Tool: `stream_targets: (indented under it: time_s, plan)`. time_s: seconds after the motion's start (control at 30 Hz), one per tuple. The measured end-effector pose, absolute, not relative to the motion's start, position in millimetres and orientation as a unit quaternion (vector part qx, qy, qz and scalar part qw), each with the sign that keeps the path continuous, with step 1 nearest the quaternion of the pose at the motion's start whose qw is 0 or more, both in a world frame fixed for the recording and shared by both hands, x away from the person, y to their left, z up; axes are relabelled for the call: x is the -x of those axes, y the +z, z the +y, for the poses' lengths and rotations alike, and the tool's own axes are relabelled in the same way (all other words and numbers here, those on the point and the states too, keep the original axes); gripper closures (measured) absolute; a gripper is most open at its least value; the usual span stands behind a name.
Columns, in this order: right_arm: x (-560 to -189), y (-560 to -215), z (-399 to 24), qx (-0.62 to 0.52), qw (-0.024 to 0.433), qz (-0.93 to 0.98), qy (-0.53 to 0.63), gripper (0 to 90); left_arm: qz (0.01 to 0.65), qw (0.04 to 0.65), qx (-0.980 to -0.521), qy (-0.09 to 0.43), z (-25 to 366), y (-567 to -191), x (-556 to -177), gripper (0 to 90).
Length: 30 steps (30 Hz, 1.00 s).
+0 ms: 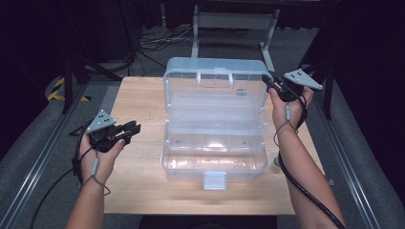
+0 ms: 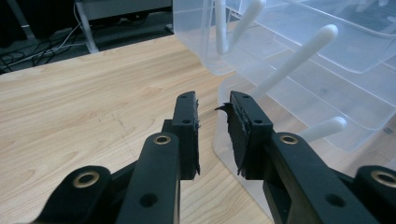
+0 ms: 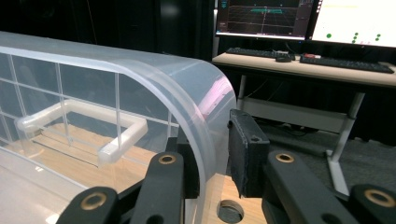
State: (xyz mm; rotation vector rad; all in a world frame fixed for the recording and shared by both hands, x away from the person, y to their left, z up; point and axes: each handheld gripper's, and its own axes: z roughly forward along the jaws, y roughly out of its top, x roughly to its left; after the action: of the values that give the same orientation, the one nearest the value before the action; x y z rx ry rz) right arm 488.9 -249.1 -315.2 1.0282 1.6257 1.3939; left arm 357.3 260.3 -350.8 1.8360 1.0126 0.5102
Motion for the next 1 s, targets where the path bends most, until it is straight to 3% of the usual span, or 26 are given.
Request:
stream_targets:
  time_s: [1.0]
  plan:
    - [-517.9,-317.9,-252.9,-0.414,0.342,0.646,0.542,76.2,0.424,0.467,-0.748,0.208,264.5,-354.8,-353.5,72.9]
